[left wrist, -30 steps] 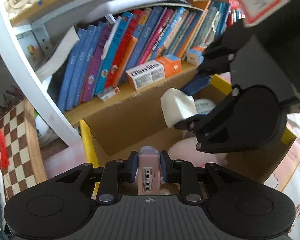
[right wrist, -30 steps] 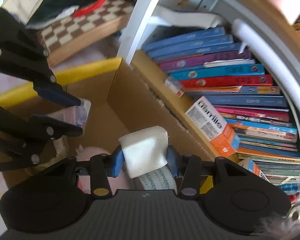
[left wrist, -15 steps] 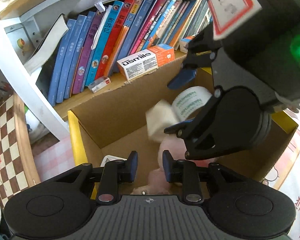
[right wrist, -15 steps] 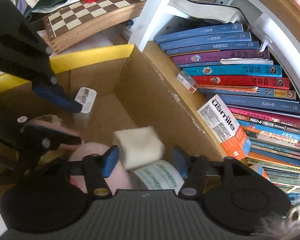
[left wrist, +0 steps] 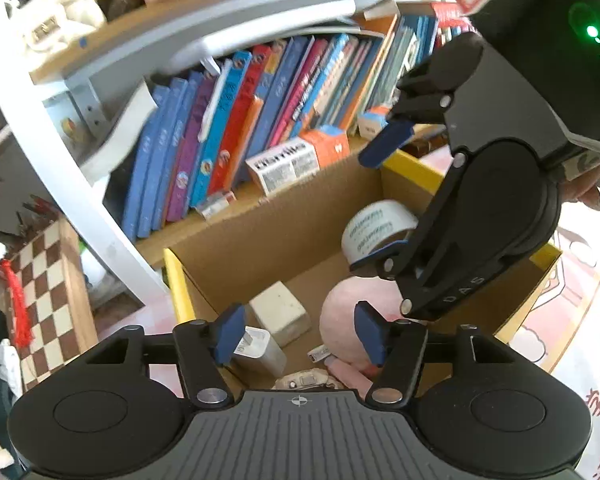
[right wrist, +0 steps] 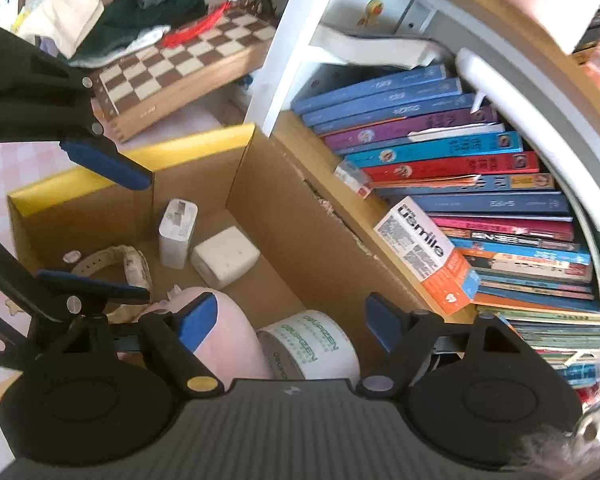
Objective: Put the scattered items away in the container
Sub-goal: 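Open the left gripper to drop the cutter while the right gripper releases the eraser into the box, then withdraw both open grippers from the box back over the desk mat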
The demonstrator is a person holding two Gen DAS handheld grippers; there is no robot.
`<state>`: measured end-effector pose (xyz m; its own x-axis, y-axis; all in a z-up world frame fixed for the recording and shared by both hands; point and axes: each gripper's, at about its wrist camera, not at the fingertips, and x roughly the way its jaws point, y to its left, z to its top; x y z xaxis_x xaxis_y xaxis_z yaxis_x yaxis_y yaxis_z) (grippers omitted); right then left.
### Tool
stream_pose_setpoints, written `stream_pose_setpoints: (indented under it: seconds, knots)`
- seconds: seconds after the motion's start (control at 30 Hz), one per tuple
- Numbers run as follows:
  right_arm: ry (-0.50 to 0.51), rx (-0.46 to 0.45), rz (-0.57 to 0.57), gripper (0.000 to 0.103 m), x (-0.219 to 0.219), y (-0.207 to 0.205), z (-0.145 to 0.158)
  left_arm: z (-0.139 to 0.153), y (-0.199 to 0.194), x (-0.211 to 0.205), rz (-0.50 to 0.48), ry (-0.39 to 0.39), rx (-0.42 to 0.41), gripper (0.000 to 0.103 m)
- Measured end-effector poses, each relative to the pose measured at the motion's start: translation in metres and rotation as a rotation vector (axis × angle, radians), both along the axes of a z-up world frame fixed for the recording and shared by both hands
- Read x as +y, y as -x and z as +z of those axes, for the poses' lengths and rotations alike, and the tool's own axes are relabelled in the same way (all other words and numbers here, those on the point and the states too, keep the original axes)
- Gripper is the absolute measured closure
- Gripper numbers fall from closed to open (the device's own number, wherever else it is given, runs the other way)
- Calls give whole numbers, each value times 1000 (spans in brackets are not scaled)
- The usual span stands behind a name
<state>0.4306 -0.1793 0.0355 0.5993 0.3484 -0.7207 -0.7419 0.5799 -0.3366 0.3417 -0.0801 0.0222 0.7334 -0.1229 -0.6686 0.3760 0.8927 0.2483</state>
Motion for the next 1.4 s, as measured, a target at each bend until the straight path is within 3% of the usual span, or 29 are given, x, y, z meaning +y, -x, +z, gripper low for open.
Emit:
stream_pose_setpoints:
  seconds: [0.33, 0.53, 0.8, 1.17, 1.4]
  knots:
    - [-71, -53, -2, 21, -19, 43, 28, 31, 37, 15, -2, 38, -78, 28]
    - [-115, -76, -4, 21, -32, 77, 41, 36, 64, 20, 3, 52, -107, 25]
    - [-143, -82, -36, 20, -45, 123, 41, 29, 99, 25, 12, 67, -87, 25]
    - [-255, -33, -261, 19, -79, 176, 21, 10, 145, 39, 118, 119, -68, 21]
    - [-270, 1, -392, 18, -96, 203, -5, -12, 165, 43, 165, 126, -17, 21]
